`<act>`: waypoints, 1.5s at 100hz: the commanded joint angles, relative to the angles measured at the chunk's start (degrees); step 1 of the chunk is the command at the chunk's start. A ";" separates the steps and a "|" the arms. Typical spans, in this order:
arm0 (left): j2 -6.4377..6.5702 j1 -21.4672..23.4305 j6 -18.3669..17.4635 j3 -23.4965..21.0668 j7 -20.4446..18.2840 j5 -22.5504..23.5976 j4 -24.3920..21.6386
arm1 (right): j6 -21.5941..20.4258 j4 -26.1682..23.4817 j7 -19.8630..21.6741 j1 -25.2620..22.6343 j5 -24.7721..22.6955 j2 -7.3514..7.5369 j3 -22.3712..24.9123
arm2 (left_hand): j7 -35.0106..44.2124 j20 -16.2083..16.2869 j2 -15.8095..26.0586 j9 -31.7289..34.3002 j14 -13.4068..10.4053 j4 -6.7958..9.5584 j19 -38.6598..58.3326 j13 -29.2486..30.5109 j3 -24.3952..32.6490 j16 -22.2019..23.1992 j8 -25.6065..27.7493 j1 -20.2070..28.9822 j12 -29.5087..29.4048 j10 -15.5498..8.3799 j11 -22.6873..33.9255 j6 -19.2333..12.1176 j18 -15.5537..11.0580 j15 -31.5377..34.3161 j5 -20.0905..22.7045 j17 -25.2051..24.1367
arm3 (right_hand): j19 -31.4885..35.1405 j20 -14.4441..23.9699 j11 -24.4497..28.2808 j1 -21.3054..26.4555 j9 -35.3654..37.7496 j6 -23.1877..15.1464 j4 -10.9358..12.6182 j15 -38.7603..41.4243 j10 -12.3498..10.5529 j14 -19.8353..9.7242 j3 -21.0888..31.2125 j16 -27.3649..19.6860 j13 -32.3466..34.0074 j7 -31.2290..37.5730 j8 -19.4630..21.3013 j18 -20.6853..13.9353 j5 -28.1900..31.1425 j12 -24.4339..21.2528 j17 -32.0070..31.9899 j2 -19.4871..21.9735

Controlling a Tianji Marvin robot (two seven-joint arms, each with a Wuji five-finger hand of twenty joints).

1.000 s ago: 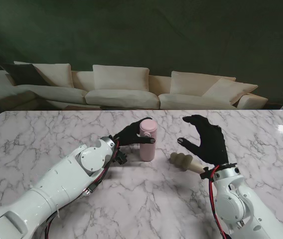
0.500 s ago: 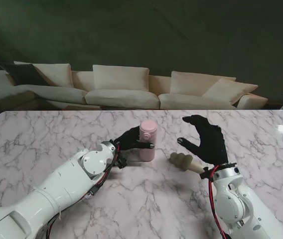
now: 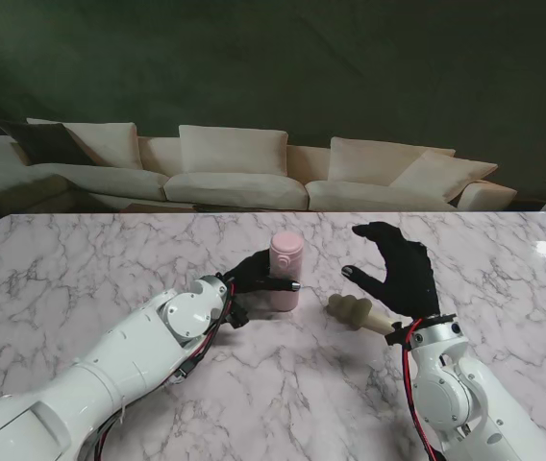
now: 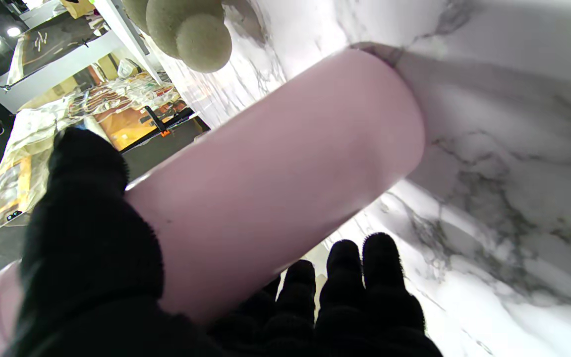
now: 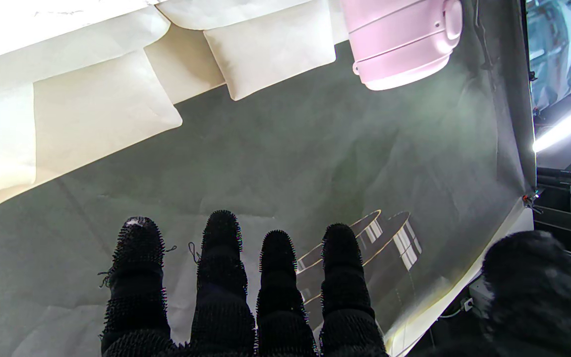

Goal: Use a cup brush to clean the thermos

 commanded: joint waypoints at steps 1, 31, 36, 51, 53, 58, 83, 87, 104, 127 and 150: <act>-0.50 -0.16 0.57 0.08 -0.70 -0.38 0.02 | 0.30 0.27 -0.21 0.01 -0.19 -0.17 -0.23 | 1.09 1.28 1.47 2.29 -1.75 0.97 2.18 1.52 2.40 0.71 0.92 2.32 0.74 -2.68 1.53 -2.36 -4.31 1.47 1.56 0.48 | -1.22 -0.68 1.22 -0.15 -1.20 -0.39 1.43 0.40 0.32 -1.37 0.68 0.09 -0.94 0.77 -0.04 -1.47 0.57 0.41 -1.40 0.19; -1.18 0.67 1.09 -0.48 2.62 0.16 -0.10 | 0.37 0.54 -0.44 0.18 -0.24 -0.20 -0.44 | 13.55 4.55 6.30 19.76 -3.86 2.09 10.30 12.44 3.81 2.06 8.14 12.53 2.97 -8.50 7.86 -11.04 -3.18 4.32 14.62 5.73 | -1.28 -0.63 1.33 -0.06 -1.27 -0.35 1.44 0.44 0.23 -1.51 0.61 0.09 -0.96 0.82 0.01 -1.58 0.47 0.44 -1.41 0.29; -1.34 0.85 1.09 -0.69 3.53 0.32 -0.18 | 0.36 0.60 -0.49 0.20 -0.26 -0.20 -0.44 | 17.19 4.98 7.34 22.47 -3.98 2.25 11.99 14.53 3.94 2.40 9.62 14.28 3.04 -9.36 8.84 -12.72 -2.95 5.07 16.29 6.80 | -1.31 -0.63 1.36 -0.07 -1.20 -0.37 1.44 0.46 0.26 -1.40 0.58 0.10 -0.92 0.82 0.01 -1.59 0.42 0.45 -1.44 0.29; -1.72 1.34 1.21 -1.43 6.99 1.41 -0.74 | 0.35 0.74 -0.65 0.24 -0.21 -0.23 -0.41 | 27.95 5.80 5.39 30.40 -3.33 2.48 17.71 20.07 6.26 4.03 14.06 21.42 11.17 -10.23 10.23 -17.26 -1.94 8.18 20.19 10.85 | -1.36 -0.61 1.35 -0.05 -1.25 -0.36 1.44 0.44 0.25 -1.45 0.54 0.09 -1.03 0.88 0.03 -1.57 0.48 0.44 -1.48 0.29; -1.74 1.36 1.19 -1.48 7.47 1.71 -0.80 | 0.35 0.76 -0.67 0.25 -0.20 -0.23 -0.41 | 28.54 5.83 5.20 31.21 -3.28 2.59 17.98 20.50 6.53 4.14 14.11 22.07 11.89 -10.26 10.27 -17.53 -1.89 8.41 20.59 11.16 | -1.37 -0.61 1.39 -0.08 -1.17 -0.32 1.43 0.45 0.16 -1.45 0.51 0.09 -1.01 0.88 0.03 -1.57 0.46 0.45 -1.48 0.26; -1.70 1.51 1.21 -1.74 8.40 2.26 -1.23 | 0.37 0.80 -0.69 0.27 -0.17 -0.24 -0.41 | 31.46 5.69 5.23 34.07 -3.10 2.89 19.04 21.32 7.38 4.81 12.68 23.24 15.26 -10.20 7.48 -18.05 -1.79 9.46 21.22 11.84 | -1.38 -0.60 1.36 -0.05 -1.26 -0.30 1.44 0.44 0.26 -1.48 0.52 0.09 -1.05 0.88 0.04 -1.56 0.44 0.44 -1.48 0.28; 1.18 2.33 2.46 -3.35 8.46 6.26 -7.12 | 0.27 0.95 -0.78 0.28 -0.09 -0.26 -0.31 | 35.54 5.68 4.40 39.14 -1.18 4.06 21.02 22.76 10.14 7.15 11.30 24.08 19.64 -8.91 4.22 -17.80 -0.65 12.41 23.15 12.95 | -1.33 -0.53 1.42 -0.02 -1.18 -0.35 1.45 0.45 0.23 -1.50 0.49 0.08 -1.03 0.93 0.04 -1.58 0.39 0.45 -1.39 0.31; 2.20 2.41 2.98 -3.62 7.56 7.80 -8.62 | 0.26 0.94 -0.82 0.25 -0.08 -0.27 -0.25 | 35.48 5.67 4.25 39.10 -1.15 4.15 21.02 22.75 10.27 7.22 11.21 24.16 19.67 -8.83 4.16 -17.72 -0.59 12.45 23.07 12.91 | -1.31 -0.51 1.44 -0.01 -1.10 -0.31 1.45 0.48 0.14 -1.44 0.49 0.09 -0.96 0.93 0.04 -1.60 0.39 0.46 -1.36 0.31; 6.86 3.35 4.44 -6.21 1.44 13.32 -16.38 | 0.05 0.88 -0.83 0.04 0.22 -0.33 0.14 | 35.79 5.70 3.76 40.24 -0.25 4.96 21.49 23.46 12.18 8.66 11.29 24.55 20.99 -7.95 3.70 -17.17 -0.15 13.69 23.47 13.66 | -0.73 -0.26 1.46 0.09 -1.12 -0.26 1.45 0.49 0.28 -1.39 0.47 0.09 -1.04 0.92 0.03 -1.96 0.22 0.47 -0.52 0.29; 12.73 5.86 2.91 -12.61 -7.44 23.17 -26.85 | -0.37 0.93 -0.91 -0.02 0.55 -0.40 0.50 | 35.98 5.82 2.24 43.68 0.74 5.78 23.36 26.01 21.15 12.26 11.68 22.66 23.46 -6.34 2.90 -16.26 0.80 15.84 25.59 15.90 | 0.30 0.20 1.60 0.25 -1.11 -0.22 1.47 0.69 0.21 -1.39 0.44 0.12 -0.96 1.02 0.03 -2.25 -0.01 0.53 0.19 0.21; 15.97 9.06 -1.56 -18.22 -11.51 34.02 -33.70 | -0.25 0.76 0.23 -0.01 1.08 -0.33 0.40 | 37.03 6.24 2.00 45.22 0.77 5.53 24.56 27.82 24.00 17.81 12.68 21.84 25.12 -5.93 3.46 -16.43 1.03 16.11 26.46 17.24 | 1.11 0.43 1.83 0.36 0.38 0.17 1.46 1.02 0.32 -0.84 0.38 0.18 -0.17 0.97 -0.04 -2.79 -0.15 0.58 1.35 -0.07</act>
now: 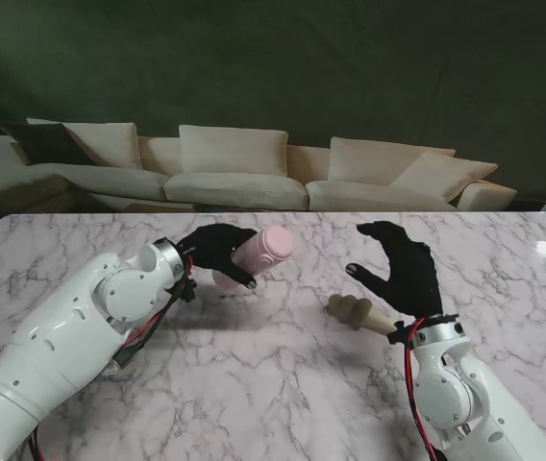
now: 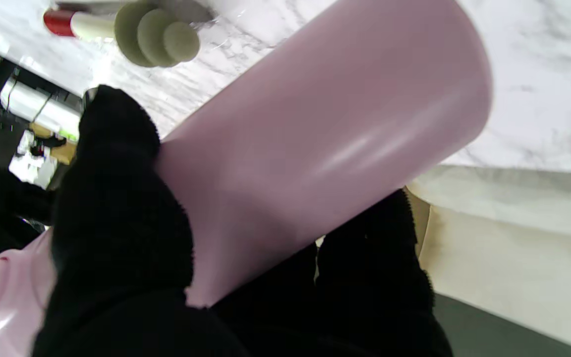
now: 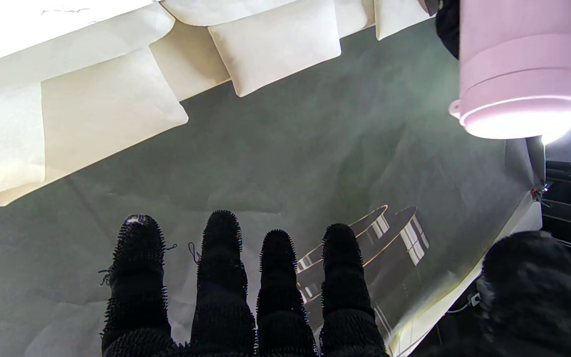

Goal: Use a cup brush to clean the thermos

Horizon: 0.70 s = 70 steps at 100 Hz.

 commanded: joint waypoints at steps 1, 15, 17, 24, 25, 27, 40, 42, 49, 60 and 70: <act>1.48 0.21 -1.25 -0.82 -0.96 2.17 -1.60 | 0.04 0.02 0.71 -0.20 0.25 -0.09 -0.10 | 11.07 1.14 8.79 7.69 -0.66 5.46 2.34 3.33 26.87 2.70 2.81 11.82 4.58 -3.73 6.52 -10.74 -3.42 4.83 6.80 1.73 | 0.88 0.45 1.22 0.37 0.49 0.23 1.46 1.05 0.34 -0.78 0.38 0.19 -0.06 0.89 -0.05 -2.72 -0.17 0.55 0.51 -0.11; 2.19 1.35 -3.00 -1.20 -0.15 8.12 -2.82 | 0.26 -0.08 1.60 -0.09 0.76 -0.06 -0.32 | 11.56 1.29 8.90 7.99 -0.50 6.03 2.80 3.78 27.70 3.74 3.21 11.85 5.12 -4.84 6.79 -10.81 -3.33 5.28 6.76 2.50 | 4.11 0.66 1.53 0.31 3.06 2.13 1.49 1.05 2.00 4.65 0.96 -0.57 3.68 1.22 -0.20 -5.53 -0.20 0.78 6.16 -1.26; 2.29 1.55 -3.06 -1.20 -0.11 8.79 -3.07 | 0.38 -0.20 1.88 -0.13 1.04 -0.08 -0.34 | 11.55 1.28 8.82 8.01 -0.49 6.10 2.80 3.79 27.78 3.81 3.20 11.73 5.14 -4.78 6.82 -10.74 -3.37 5.27 6.72 2.57 | 4.64 0.61 1.53 0.25 3.46 2.50 1.48 1.09 2.41 5.26 1.06 -0.72 4.49 1.29 -0.25 -5.57 -0.14 0.81 7.16 -1.51; 2.40 2.44 -2.84 -1.08 0.16 9.92 -3.72 | 1.17 -0.71 2.97 -0.32 1.90 -0.09 -0.46 | 11.36 1.23 8.72 7.78 -0.58 6.31 2.77 3.69 28.06 3.88 3.00 11.44 4.96 -4.77 6.65 -10.73 -3.44 5.09 6.52 2.74 | 7.11 -0.08 1.21 -0.46 5.16 3.84 1.40 1.90 3.94 6.40 1.94 -0.96 7.96 1.28 -0.86 -5.57 -0.25 0.84 10.61 -2.56; 2.41 2.57 -2.74 -1.04 0.19 9.97 -3.81 | 1.35 -0.79 3.13 -0.35 2.02 -0.10 -0.50 | 11.35 1.22 8.73 7.83 -0.59 6.34 2.76 3.68 28.12 3.89 2.99 11.41 4.96 -4.84 6.68 -10.79 -3.45 5.06 6.52 2.75 | 7.45 -0.06 1.23 -0.55 5.34 4.02 1.39 2.16 4.18 6.57 1.97 -0.87 8.48 1.25 -0.92 -5.57 -0.33 0.85 11.17 -2.69; 2.42 2.83 -2.54 -0.96 0.24 10.18 -3.97 | 1.76 -0.99 3.51 -0.41 2.29 -0.10 -0.58 | 11.34 1.21 8.70 7.79 -0.56 6.38 2.75 3.67 28.19 3.91 2.97 11.38 4.92 -4.81 6.66 -10.82 -3.45 5.01 6.52 2.76 | 8.14 -0.07 1.22 -0.71 5.59 4.45 1.39 2.65 4.52 6.72 2.17 -0.69 9.32 1.21 -1.06 -5.63 -0.41 0.87 12.15 -2.89; 2.28 4.12 -1.08 -0.48 1.75 11.43 -4.30 | 6.17 -3.57 8.15 -1.14 4.60 0.08 -1.48 | 11.20 1.15 8.66 7.65 -0.47 6.45 2.71 3.80 28.49 3.90 2.81 11.15 4.72 -4.60 6.62 -10.54 -3.45 4.78 6.39 2.78 | 12.66 -2.37 0.92 -3.00 6.93 7.22 0.86 5.96 7.00 7.86 5.08 0.85 13.18 0.50 -3.44 -5.37 -2.23 1.05 16.85 -4.94; 2.27 4.23 -0.93 -0.43 2.06 11.79 -4.31 | 6.93 -3.99 8.89 -1.21 4.82 0.14 -1.69 | 11.20 1.14 8.74 7.64 -0.45 6.45 2.73 3.79 28.53 3.90 2.81 11.15 4.70 -4.64 6.64 -10.52 -3.46 4.76 6.40 2.89 | 12.93 -2.39 0.90 -3.12 7.18 7.62 0.83 6.21 7.19 8.07 5.12 0.95 13.62 0.28 -3.61 -5.30 -2.58 1.03 17.40 -5.05; 2.27 4.47 -0.61 -0.34 2.71 12.70 -4.37 | 9.87 -5.70 11.85 -1.46 5.61 0.39 -2.49 | 11.15 1.07 8.70 7.63 -0.39 6.40 2.67 3.89 28.58 3.91 2.75 11.17 4.57 -4.53 6.65 -10.44 -3.40 4.72 6.35 3.10 | 14.31 -3.05 0.52 -4.32 8.88 8.71 0.62 7.28 8.14 9.03 6.05 1.34 15.62 -0.65 -4.79 -4.47 -3.52 0.88 19.54 -5.89; 2.17 4.89 -0.48 -0.44 3.62 13.18 -4.76 | 14.98 -8.51 15.80 -1.64 7.15 0.65 -4.10 | 11.08 0.97 8.63 7.65 -0.37 6.30 2.61 4.01 28.60 3.92 2.68 11.14 4.42 -4.38 6.72 -10.29 -3.38 4.69 6.39 3.23 | 17.96 -3.99 0.68 -7.49 13.20 9.42 -0.02 10.45 9.11 10.56 8.66 3.15 20.50 -1.79 -7.05 -1.44 -3.25 1.21 23.92 -7.72; 2.19 5.01 -0.92 -0.45 4.33 14.23 -5.08 | 19.77 -10.81 19.35 -1.12 6.87 1.07 -5.82 | 11.06 0.88 8.58 7.68 -0.38 6.21 2.59 4.08 28.58 3.88 2.68 11.03 4.28 -4.43 6.75 -10.31 -3.45 4.66 6.42 3.54 | 21.83 -3.85 3.73 -10.64 16.08 10.00 -0.45 13.84 9.16 11.43 11.06 5.19 25.73 -1.74 -7.58 0.47 -2.18 2.69 29.37 -9.35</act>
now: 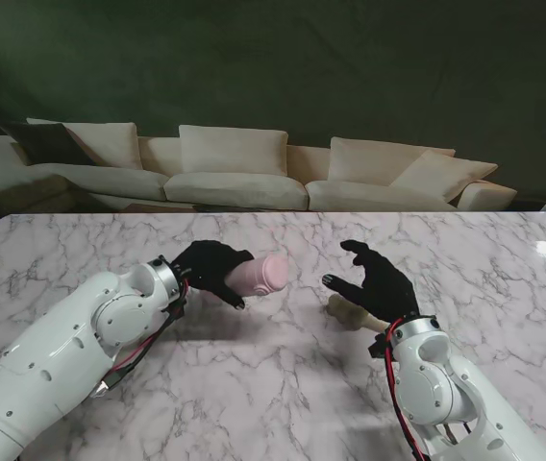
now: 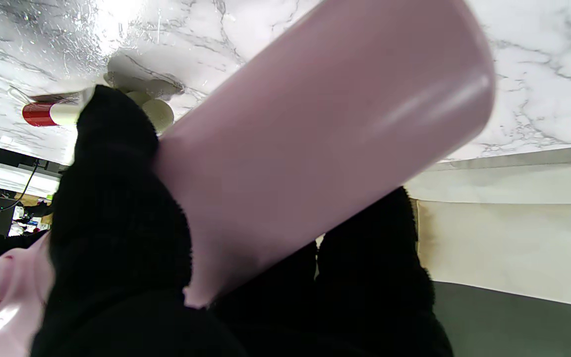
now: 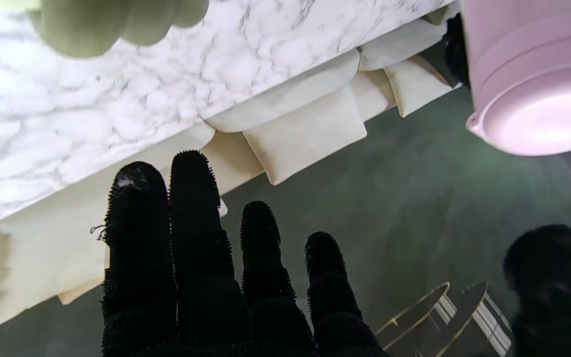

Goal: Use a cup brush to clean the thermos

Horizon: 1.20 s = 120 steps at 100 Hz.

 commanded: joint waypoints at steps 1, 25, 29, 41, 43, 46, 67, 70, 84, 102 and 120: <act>-0.25 -0.08 -0.41 0.03 0.00 0.72 -0.90 | 2.06 -1.86 2.21 0.18 -0.84 -0.08 -1.42 | 10.41 0.29 8.60 6.92 -0.41 6.22 1.97 2.85 28.63 1.50 2.66 11.44 2.99 -4.52 6.77 -10.50 -3.52 4.63 6.28 2.00 | 3.58 -0.49 2.56 -3.99 1.44 1.31 -0.60 2.68 0.06 1.19 1.38 2.22 3.81 -0.65 -1.18 1.74 -0.53 1.33 3.60 -2.42; -0.46 -0.81 -0.51 1.94 1.54 1.78 -0.95 | 10.96 -4.81 9.89 4.65 -4.36 1.15 -6.85 | 10.48 0.19 8.48 7.13 -0.40 6.16 2.05 3.12 28.67 1.39 2.77 11.21 2.88 -4.38 6.92 -10.40 -3.32 4.77 6.41 2.32 | 12.54 0.05 8.85 -8.78 2.28 0.85 -0.83 11.25 -1.82 0.73 4.40 6.32 15.31 -0.70 0.49 1.45 0.49 3.80 17.09 -2.35; -0.52 -1.19 -0.49 2.51 1.78 1.80 -0.73 | 12.24 -4.85 9.88 5.53 -4.09 1.03 -7.87 | 10.51 0.20 8.43 7.27 -0.34 6.19 2.11 3.26 28.75 1.41 2.79 11.23 2.92 -4.27 7.02 -10.33 -3.29 4.87 6.46 2.36 | 13.71 0.03 9.11 -9.12 3.48 0.70 -0.79 12.32 -1.85 0.87 4.49 6.60 17.02 -0.62 0.72 1.76 0.87 3.82 19.13 -2.06; -0.62 -2.15 -0.46 3.91 2.05 1.89 -0.16 | 15.51 -4.89 9.50 7.79 -2.71 0.55 -10.52 | 10.51 0.23 8.44 7.27 -0.48 6.21 2.27 3.34 28.83 1.38 2.84 11.01 2.91 -4.21 7.10 -10.31 -3.33 5.02 6.43 2.43 | 17.52 -3.58 7.77 -8.87 5.77 0.05 -0.61 14.89 -1.79 1.02 4.50 5.99 20.99 -0.49 1.40 2.26 1.36 3.34 23.84 -1.73; -0.64 -2.24 -0.41 4.05 2.11 1.87 -0.09 | 15.84 -4.86 9.49 8.10 -2.64 0.50 -10.87 | 10.51 0.24 8.43 7.23 -0.44 6.22 2.30 3.36 28.86 1.38 2.85 11.00 2.89 -4.27 7.09 -10.29 -3.35 5.05 6.43 2.45 | 18.15 -4.17 7.69 -8.83 6.11 -0.08 -0.59 15.41 -1.66 0.88 4.45 5.94 21.71 -0.42 1.49 2.19 1.46 3.34 24.57 -1.70; -0.67 -2.34 -0.30 4.21 2.10 1.74 -0.03 | 16.40 -4.84 9.55 8.54 -2.40 0.43 -11.41 | 10.51 0.24 8.40 7.26 -0.37 6.22 2.33 3.39 28.91 1.38 2.86 11.00 2.90 -4.14 7.14 -10.30 -3.29 5.11 6.43 2.46 | 18.78 -4.29 7.60 -8.48 6.45 -0.18 -0.56 16.06 -1.61 0.72 4.55 6.10 22.64 -0.28 1.55 1.95 1.67 3.29 25.60 -1.91; -0.73 -2.63 -0.07 4.58 2.48 2.00 0.08 | 18.96 -4.22 9.36 10.93 0.04 -0.18 -14.87 | 10.68 0.59 8.34 7.57 -0.15 6.28 3.18 3.87 29.27 1.58 3.03 10.84 3.13 -3.86 7.59 -10.18 -3.13 5.91 6.64 2.85 | 23.56 -3.68 9.15 -4.76 8.58 -0.25 -0.40 23.80 -1.11 -1.09 3.59 9.38 25.18 1.95 2.45 -0.41 3.74 3.88 29.58 -2.74; -0.73 -2.63 -0.07 4.58 2.55 2.10 0.07 | 19.34 -4.14 8.97 11.14 0.39 -0.35 -15.34 | 10.73 0.69 8.32 7.65 -0.08 6.31 3.38 3.99 29.36 1.65 3.08 10.82 3.23 -3.79 7.72 -10.21 -3.08 6.11 6.66 2.99 | 24.94 -3.05 9.65 -4.23 9.28 -0.06 -0.36 25.95 -0.95 -1.51 3.29 10.09 25.27 2.52 2.77 -1.22 4.66 4.05 29.96 -2.75; -0.72 -2.64 -0.09 4.59 2.64 2.30 0.00 | 20.58 -3.94 7.26 11.77 1.82 -1.06 -17.03 | 10.94 1.21 8.25 7.78 0.20 6.40 4.30 4.33 29.77 2.06 3.23 10.62 3.64 -3.44 8.19 -10.13 -2.88 7.10 6.80 3.28 | 30.24 0.40 11.60 0.64 12.34 0.65 -0.02 34.48 -0.56 -3.10 2.01 11.96 25.58 4.97 4.31 -4.80 8.32 4.69 31.43 -3.54; -0.68 -2.57 -0.06 4.39 2.31 2.13 -0.15 | 20.09 -3.84 5.45 11.70 3.30 -1.69 -17.96 | 10.85 1.45 8.27 7.51 0.20 6.22 4.52 4.05 29.76 1.89 3.19 10.32 3.72 -3.31 8.24 -10.06 -2.78 7.23 6.59 3.16 | 31.00 1.77 12.62 12.56 12.33 -0.83 1.38 36.21 -2.19 -4.90 -3.26 11.02 25.71 8.59 6.66 -7.33 10.95 5.09 31.90 -2.97; -0.62 -2.47 0.23 4.20 1.76 2.04 -0.37 | 18.77 -3.99 4.16 11.08 3.72 -1.97 -18.28 | 10.79 1.58 8.17 7.53 0.29 6.19 4.55 4.11 29.93 1.79 3.21 10.49 3.77 -3.25 8.28 -9.98 -2.76 7.40 6.57 3.16 | 30.61 0.79 14.02 21.07 10.35 -3.32 2.41 35.10 -3.24 -7.35 -4.40 10.58 25.86 11.20 8.68 -9.69 13.17 5.75 31.92 -3.23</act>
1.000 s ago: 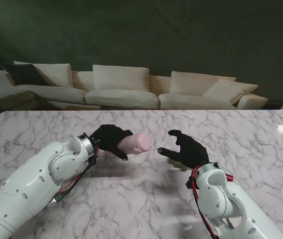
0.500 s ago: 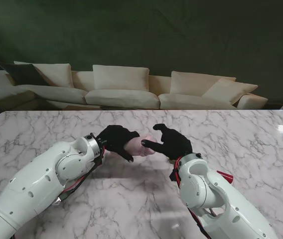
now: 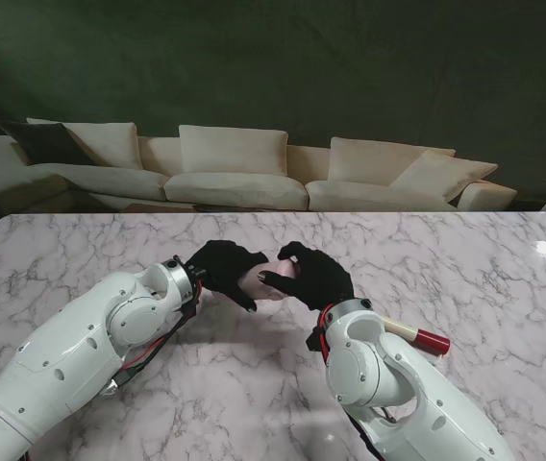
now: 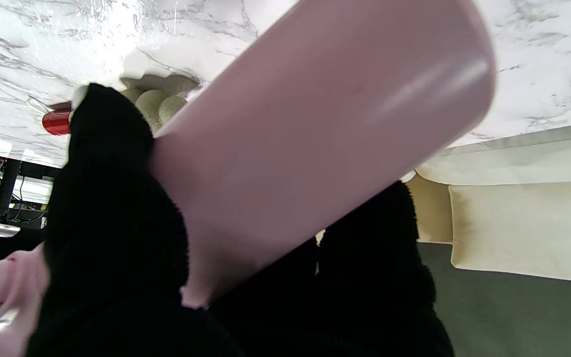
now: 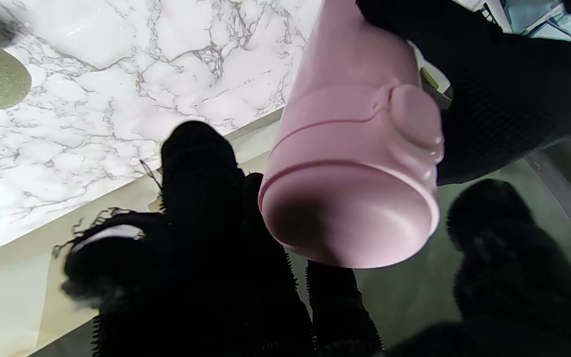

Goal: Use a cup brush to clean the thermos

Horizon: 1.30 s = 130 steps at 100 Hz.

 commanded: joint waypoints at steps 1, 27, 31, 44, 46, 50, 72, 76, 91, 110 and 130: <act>-0.14 -0.30 0.33 -0.09 -1.09 -0.18 -0.59 | -1.27 -0.17 -0.55 -0.66 0.26 -0.52 -0.37 | 9.27 1.45 8.63 6.20 0.17 6.17 3.02 2.36 29.90 1.74 2.84 11.15 3.75 -3.47 7.54 -10.13 -3.12 6.37 6.39 1.54 | 4.62 -0.39 3.62 2.61 -0.82 -2.69 1.58 0.38 -3.29 -0.59 0.47 -0.23 2.17 1.76 1.70 -6.48 1.75 0.97 3.00 -1.19; -0.16 -0.69 0.88 0.29 -1.52 -0.47 -0.40 | -3.76 -0.03 -1.42 -1.52 0.20 -0.51 -0.30 | 9.91 2.19 8.56 6.77 0.18 6.30 3.91 3.19 30.82 3.24 3.46 11.28 4.87 -3.28 8.54 -10.29 -2.93 7.90 6.92 2.27 | 2.69 -1.42 6.93 6.60 -2.68 -7.00 -1.21 -2.31 -4.62 -4.88 26.25 -0.30 2.48 4.53 4.61 -11.56 4.40 2.21 2.88 -11.46; -0.16 -0.67 0.96 0.27 -1.58 -0.52 -0.44 | -4.10 -0.12 -1.36 -1.73 0.37 -0.49 -0.19 | 10.14 2.45 8.54 7.07 1.55 6.32 4.29 3.12 31.06 3.23 3.60 11.35 5.31 -3.35 8.94 -10.36 -2.83 7.97 7.15 2.56 | 1.86 -1.40 7.57 8.27 -3.74 -8.18 -2.27 -3.51 -4.69 -5.48 27.94 -0.45 2.53 5.33 4.80 -12.09 5.14 2.59 2.76 -13.11; -0.15 -0.66 1.20 0.27 -1.69 -0.54 -0.45 | -6.59 -0.19 -0.52 -2.22 0.27 -0.06 0.23 | 10.61 3.18 8.34 7.16 1.24 6.37 5.09 3.44 31.68 3.76 3.86 11.22 6.33 -2.43 9.79 -10.58 -2.60 9.42 7.40 2.83 | -4.15 -1.75 8.71 14.03 -8.43 -12.62 -7.67 -6.53 -4.86 -8.06 30.92 1.22 -1.68 10.97 1.40 -14.51 7.26 4.15 0.51 -18.26; -0.16 -0.66 1.23 0.28 -1.65 -0.52 -0.43 | -7.17 -0.18 -0.38 -2.29 0.33 0.00 0.31 | 10.70 3.23 8.33 7.19 1.20 6.37 5.13 3.49 31.74 3.86 3.91 11.21 6.41 -2.43 9.86 -10.61 -2.60 9.53 7.46 2.88 | -4.94 -1.47 8.82 15.16 -9.17 -13.24 -8.04 -6.50 -4.84 -8.45 31.33 1.65 -3.10 11.79 1.38 -14.87 7.63 4.40 -0.60 -18.74; -0.16 -0.64 1.35 0.25 -1.80 -0.65 -0.47 | -8.27 -0.18 -0.03 -2.42 0.39 0.15 0.46 | 10.79 3.32 8.27 7.28 1.26 6.39 5.20 3.58 31.86 4.02 3.97 11.23 6.54 -2.38 9.97 -10.66 -2.57 9.71 7.53 2.95 | -6.13 -0.53 9.04 17.47 -10.50 -14.44 -8.54 -5.73 -4.73 -9.19 31.96 2.73 -6.23 13.59 1.25 -15.81 9.10 4.95 -2.91 -19.47; -0.14 -0.53 1.61 -0.05 -2.02 -0.75 -0.57 | -12.35 -0.26 1.21 -3.12 -0.25 0.81 1.14 | 11.09 3.88 8.21 7.59 1.36 6.39 5.80 4.04 32.17 4.64 4.08 11.17 7.18 -2.43 10.48 -10.66 -2.31 10.36 7.77 3.42 | -10.80 2.53 7.71 21.67 -15.02 -17.12 -8.84 -4.07 -4.78 -7.62 36.45 2.87 -20.86 17.57 1.24 -14.82 16.28 5.98 -14.28 -20.67; -0.14 -0.52 1.64 -0.12 -2.13 -0.87 -0.59 | -12.73 -0.21 1.37 -3.19 -0.43 0.89 1.23 | 11.16 4.00 8.13 7.73 1.44 6.43 5.94 4.21 32.25 4.72 4.09 11.17 7.29 -2.38 10.60 -10.63 -2.21 10.49 7.87 3.52 | -12.11 2.68 7.12 21.93 -15.41 -17.22 -9.00 -4.85 -5.17 -6.85 38.16 2.60 -23.02 17.64 1.49 -14.03 18.13 5.83 -16.08 -20.83; -0.15 -0.54 1.66 -0.26 -2.19 -1.07 -0.55 | -15.98 0.03 2.93 -3.62 -0.59 1.48 1.88 | 11.18 4.18 8.20 7.61 1.41 6.42 5.97 4.09 32.33 4.79 4.08 11.08 7.45 -2.29 10.65 -10.65 -2.12 10.51 7.85 3.40 | -23.14 10.39 1.60 20.30 -16.30 -21.65 -9.52 -18.02 -9.53 -5.24 34.88 -0.45 -39.35 18.22 2.17 -3.64 20.86 3.22 -39.83 -20.56; -0.17 -0.56 1.34 -0.35 -2.01 -1.08 -0.40 | -20.61 0.55 2.63 -4.60 0.79 1.52 3.03 | 11.18 4.36 8.31 7.53 1.37 6.37 5.94 4.01 32.40 4.94 4.10 11.10 7.61 -2.24 10.71 -10.60 -2.11 10.55 7.79 3.32 | -40.69 4.39 -6.33 3.80 -11.02 -23.23 -9.38 -37.25 -15.15 -4.10 24.48 -10.12 -44.50 16.81 1.09 4.44 22.98 -1.08 -56.51 -21.64; -0.21 -0.73 0.85 -0.14 -1.60 -1.04 -0.09 | -25.53 1.84 -3.64 -5.49 2.72 0.23 4.42 | 11.21 4.56 8.28 7.49 1.44 6.34 5.99 4.07 32.41 4.96 4.14 11.12 7.67 -2.17 10.78 -10.55 -1.96 10.58 7.82 3.25 | -49.67 -1.65 -11.67 0.64 -14.29 -26.71 -8.01 -45.30 -19.86 -5.07 20.73 -14.02 -48.86 10.15 -4.19 3.63 16.89 -4.54 -62.05 -17.52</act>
